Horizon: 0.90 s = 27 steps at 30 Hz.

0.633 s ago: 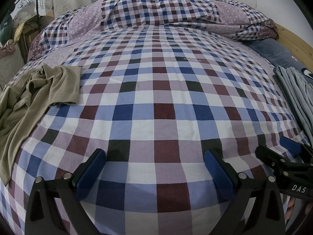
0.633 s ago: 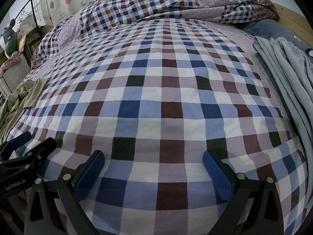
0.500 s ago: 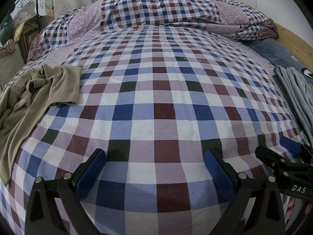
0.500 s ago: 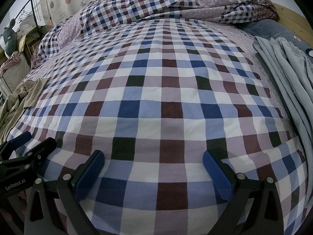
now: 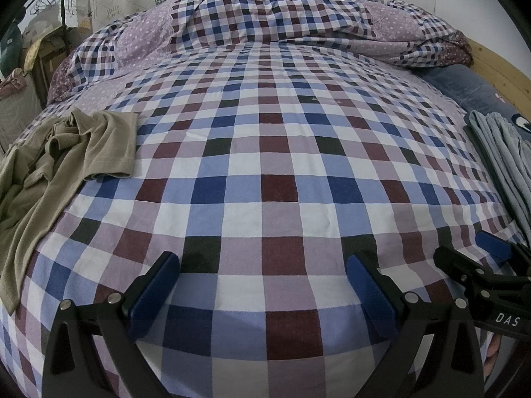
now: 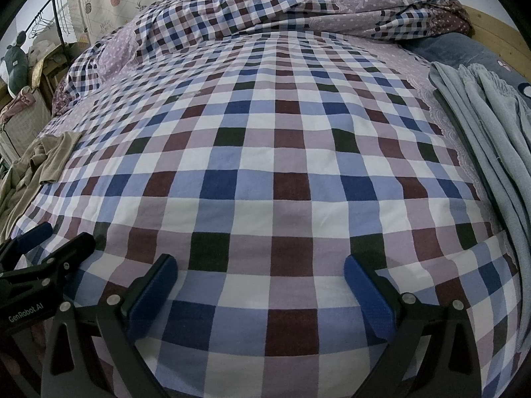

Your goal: Fold clothes

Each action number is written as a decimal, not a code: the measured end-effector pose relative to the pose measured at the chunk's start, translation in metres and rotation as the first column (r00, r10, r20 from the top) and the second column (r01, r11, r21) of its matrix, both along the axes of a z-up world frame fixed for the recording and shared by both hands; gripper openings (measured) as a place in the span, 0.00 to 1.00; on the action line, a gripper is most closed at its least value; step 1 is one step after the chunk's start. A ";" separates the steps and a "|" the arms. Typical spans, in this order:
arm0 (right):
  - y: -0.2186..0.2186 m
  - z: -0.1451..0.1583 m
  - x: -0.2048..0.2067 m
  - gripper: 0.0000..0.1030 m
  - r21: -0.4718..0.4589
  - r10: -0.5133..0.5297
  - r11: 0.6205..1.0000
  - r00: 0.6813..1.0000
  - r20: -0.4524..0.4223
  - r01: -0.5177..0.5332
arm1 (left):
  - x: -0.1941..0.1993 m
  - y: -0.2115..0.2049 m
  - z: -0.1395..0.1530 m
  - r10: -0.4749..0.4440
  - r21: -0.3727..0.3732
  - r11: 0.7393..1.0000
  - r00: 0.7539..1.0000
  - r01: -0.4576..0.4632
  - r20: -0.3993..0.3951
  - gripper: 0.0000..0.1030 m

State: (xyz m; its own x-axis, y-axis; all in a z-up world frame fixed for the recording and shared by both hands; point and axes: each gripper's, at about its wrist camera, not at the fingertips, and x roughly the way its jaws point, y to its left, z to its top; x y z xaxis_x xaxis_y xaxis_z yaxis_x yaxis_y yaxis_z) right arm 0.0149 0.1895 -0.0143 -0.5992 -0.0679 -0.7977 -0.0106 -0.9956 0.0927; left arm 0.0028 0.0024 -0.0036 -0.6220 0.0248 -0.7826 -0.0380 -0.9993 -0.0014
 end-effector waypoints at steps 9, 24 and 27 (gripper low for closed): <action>0.003 -0.001 0.003 1.00 -0.002 0.001 1.000 1.000 -0.001 -0.001 | -0.001 0.001 0.002 0.000 -0.005 1.000 1.000 0.000 0.001 0.99; 0.006 0.000 0.004 1.00 -0.009 0.001 1.000 1.000 -0.001 -0.001 | 0.003 -0.003 0.010 -0.013 0.004 1.000 1.000 0.013 -0.011 0.99; 0.007 0.000 0.005 1.00 -0.009 0.002 1.000 1.000 -0.003 -0.002 | 0.009 -0.006 0.014 -0.010 0.008 1.000 1.000 0.011 -0.024 0.99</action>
State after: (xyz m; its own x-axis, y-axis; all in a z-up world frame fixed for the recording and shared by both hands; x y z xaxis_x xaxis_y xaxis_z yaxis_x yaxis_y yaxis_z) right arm 0.0196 0.1968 -0.0139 -0.6015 -0.0759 -0.7952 -0.0087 -0.9948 0.1016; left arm 0.0113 -0.0038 0.0104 -0.6403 0.0379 -0.7672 -0.0487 -0.9988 -0.0087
